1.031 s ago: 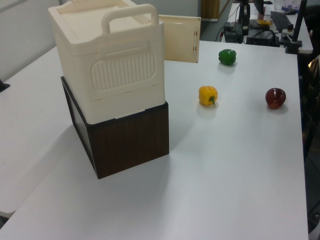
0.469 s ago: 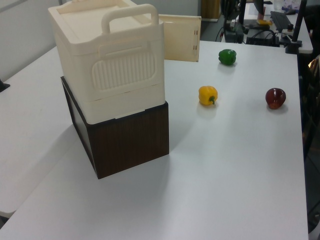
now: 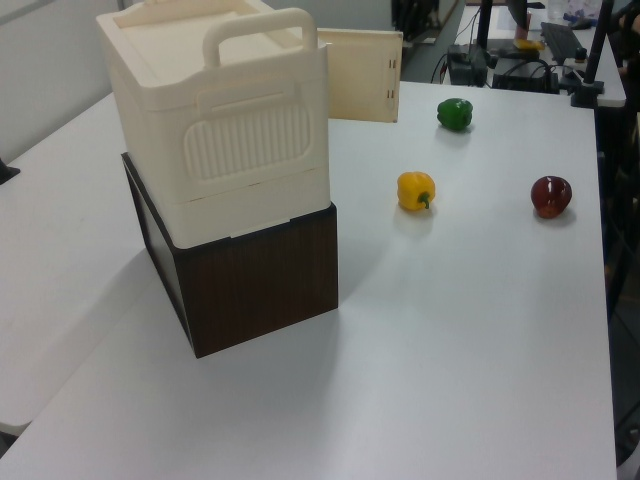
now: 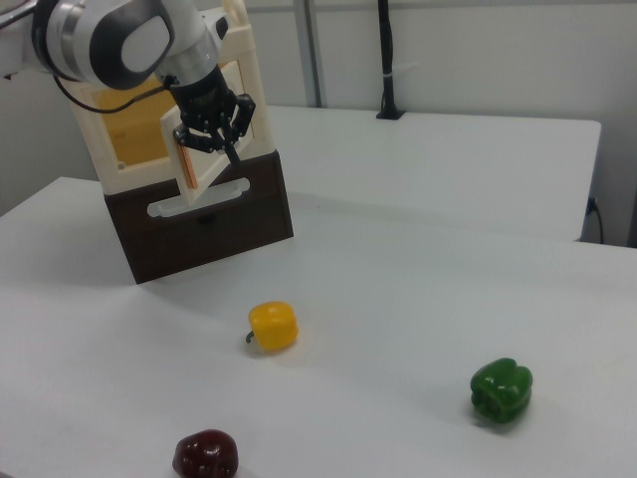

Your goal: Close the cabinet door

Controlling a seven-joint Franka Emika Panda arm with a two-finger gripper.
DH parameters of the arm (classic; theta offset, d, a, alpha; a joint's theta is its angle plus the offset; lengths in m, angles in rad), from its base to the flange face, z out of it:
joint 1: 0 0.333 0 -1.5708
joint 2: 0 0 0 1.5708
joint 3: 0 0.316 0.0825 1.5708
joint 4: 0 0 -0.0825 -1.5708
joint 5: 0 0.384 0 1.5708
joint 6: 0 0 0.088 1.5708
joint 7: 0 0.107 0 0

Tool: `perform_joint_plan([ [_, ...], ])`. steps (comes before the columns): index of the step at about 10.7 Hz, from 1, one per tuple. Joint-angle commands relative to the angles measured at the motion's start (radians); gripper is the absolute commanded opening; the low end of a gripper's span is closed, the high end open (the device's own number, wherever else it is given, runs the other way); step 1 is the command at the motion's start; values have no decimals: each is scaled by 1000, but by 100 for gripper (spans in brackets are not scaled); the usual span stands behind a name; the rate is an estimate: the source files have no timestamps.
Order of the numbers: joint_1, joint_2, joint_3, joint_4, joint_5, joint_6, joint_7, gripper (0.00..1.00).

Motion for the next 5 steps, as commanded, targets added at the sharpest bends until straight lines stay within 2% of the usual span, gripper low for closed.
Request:
perform_joint_plan([
  [1, 43, 22, 15, -7, 22, 85, -31, 0],
  [5, 108, 20, 27, -8, 22, 94, -15, 0],
])
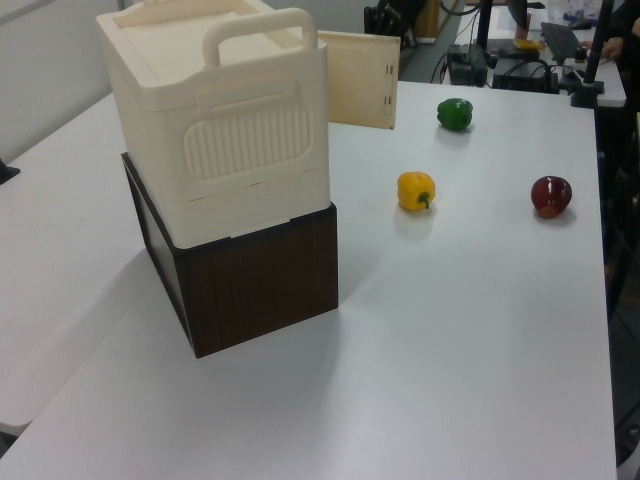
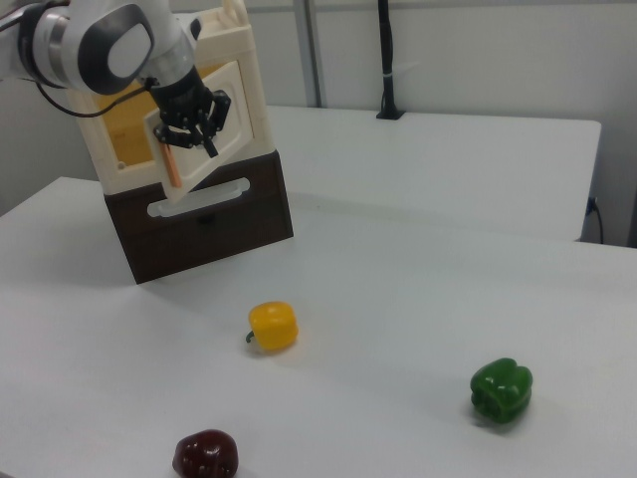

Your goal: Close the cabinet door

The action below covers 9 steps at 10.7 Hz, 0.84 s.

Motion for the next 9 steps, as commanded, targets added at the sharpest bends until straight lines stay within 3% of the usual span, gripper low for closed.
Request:
perform_joint_plan([
  [1, 42, -11, 22, -13, 21, 21, -10, 0],
  [3, 53, -11, 63, -10, 21, 24, 45, 0],
  [9, 164, 38, 71, -2, -1, 140, 272, 0],
])
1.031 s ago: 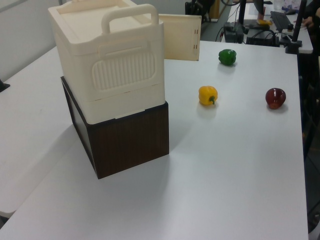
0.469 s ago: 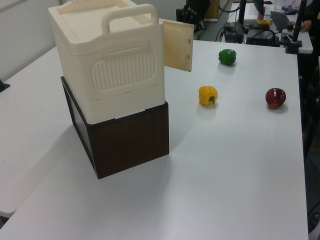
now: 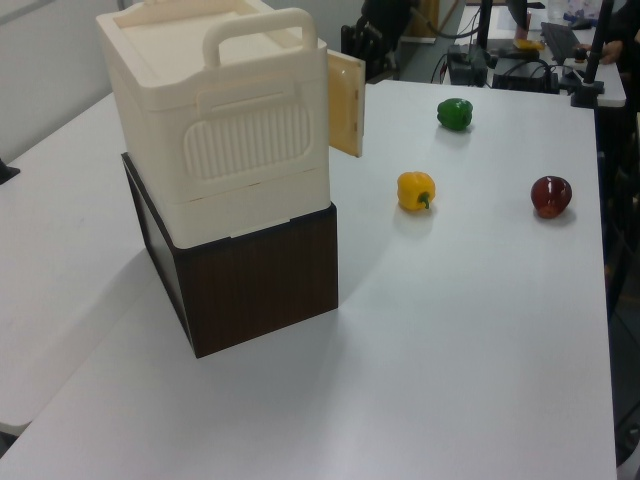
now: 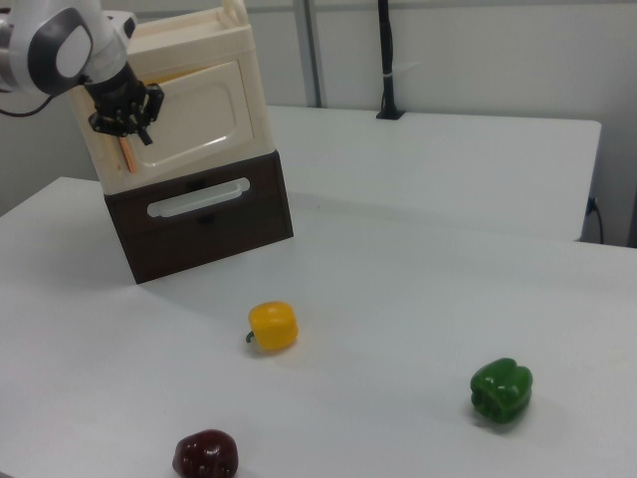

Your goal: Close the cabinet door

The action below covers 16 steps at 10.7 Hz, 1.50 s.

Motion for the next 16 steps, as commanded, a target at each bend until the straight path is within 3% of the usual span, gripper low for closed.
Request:
perform_joint_plan([
  [1, 44, 43, -2, 0, -7, 86, 113, 0],
  [3, 81, 78, -2, 21, -26, 138, 199, 0],
  [8, 84, 118, -2, 86, -47, 141, 342, 0],
  [12, 95, 109, -2, 80, -60, 132, 351, 0],
  [16, -20, 64, 52, 64, -56, -121, 354, 0],
])
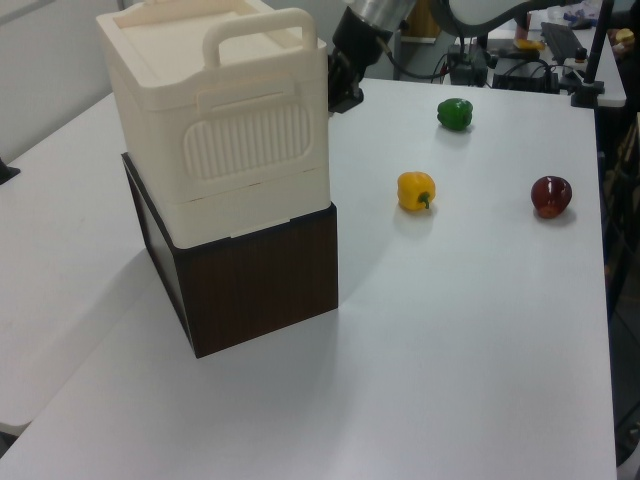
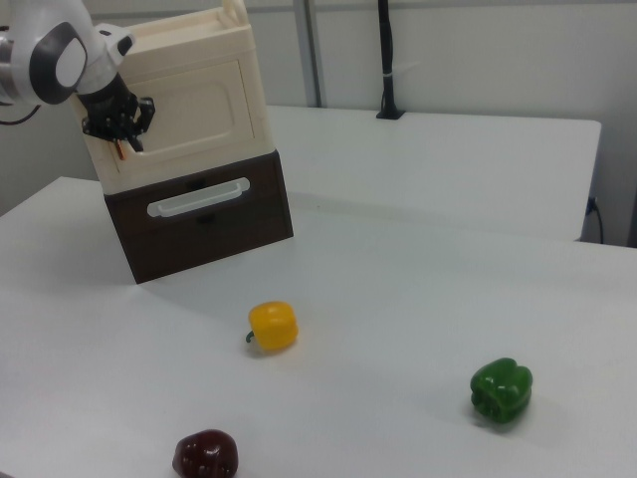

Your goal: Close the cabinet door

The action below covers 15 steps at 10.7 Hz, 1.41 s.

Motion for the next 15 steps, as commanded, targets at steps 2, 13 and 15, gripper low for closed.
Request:
perform_joint_plan([
  [2, -136, -45, 36, -7, -14, -287, 130, 0],
  [13, -239, -217, -232, -87, -62, -621, 513, 100],
  [15, -245, -223, -232, -90, -60, -668, 500, 100],
])
